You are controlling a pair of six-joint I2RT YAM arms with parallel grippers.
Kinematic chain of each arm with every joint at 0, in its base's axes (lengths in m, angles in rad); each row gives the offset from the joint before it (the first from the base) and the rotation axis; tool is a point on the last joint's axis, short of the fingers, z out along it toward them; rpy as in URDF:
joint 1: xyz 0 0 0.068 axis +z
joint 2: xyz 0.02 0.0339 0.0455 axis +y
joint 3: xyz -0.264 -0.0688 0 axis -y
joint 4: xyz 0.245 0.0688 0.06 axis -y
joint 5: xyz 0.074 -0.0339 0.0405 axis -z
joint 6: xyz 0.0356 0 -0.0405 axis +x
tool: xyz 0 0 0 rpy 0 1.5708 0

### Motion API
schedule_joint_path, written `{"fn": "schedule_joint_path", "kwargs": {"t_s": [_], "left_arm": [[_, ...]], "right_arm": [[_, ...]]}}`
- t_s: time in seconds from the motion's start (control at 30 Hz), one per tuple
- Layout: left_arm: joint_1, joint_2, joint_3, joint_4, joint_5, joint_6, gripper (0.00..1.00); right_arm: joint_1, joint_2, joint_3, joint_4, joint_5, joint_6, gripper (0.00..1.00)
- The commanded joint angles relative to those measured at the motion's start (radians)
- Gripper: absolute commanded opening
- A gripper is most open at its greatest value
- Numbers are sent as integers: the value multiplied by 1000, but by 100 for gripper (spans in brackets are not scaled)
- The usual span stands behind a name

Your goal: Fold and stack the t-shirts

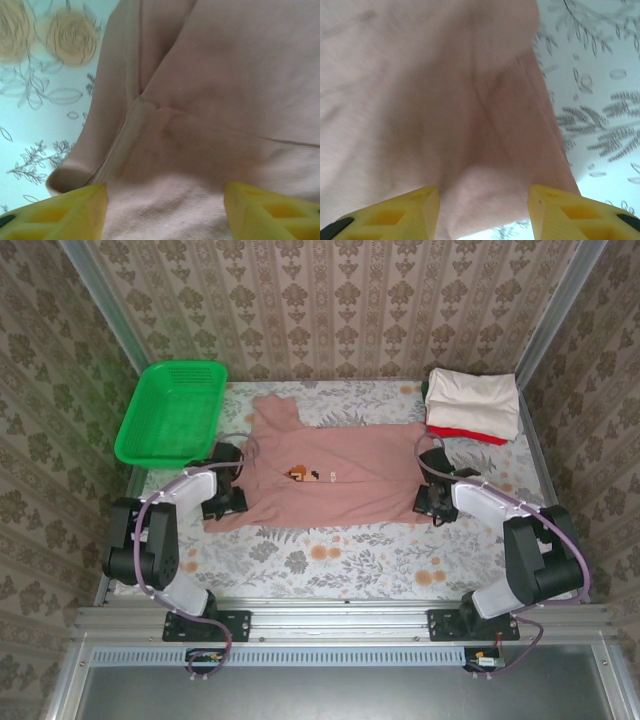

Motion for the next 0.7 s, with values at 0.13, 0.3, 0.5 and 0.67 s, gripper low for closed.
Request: {"fn": "schedule_joint_path", "kwargs": {"t_s": [0.13, 0.3, 0.5, 0.67], "left_arm": [[43, 64, -12, 32, 56, -20, 33], [72, 53, -26, 40, 58, -5, 7], [123, -43, -47, 25, 58, 17, 0], [139, -100, -69, 15, 54, 20, 0]], "right_arm": [[7, 43, -16, -44, 8, 68, 41], [6, 69, 11, -83, 34, 65, 17], [-6, -14, -6, -136, 63, 66, 2], [-1, -135, -71, -175, 48, 84, 1]]}}
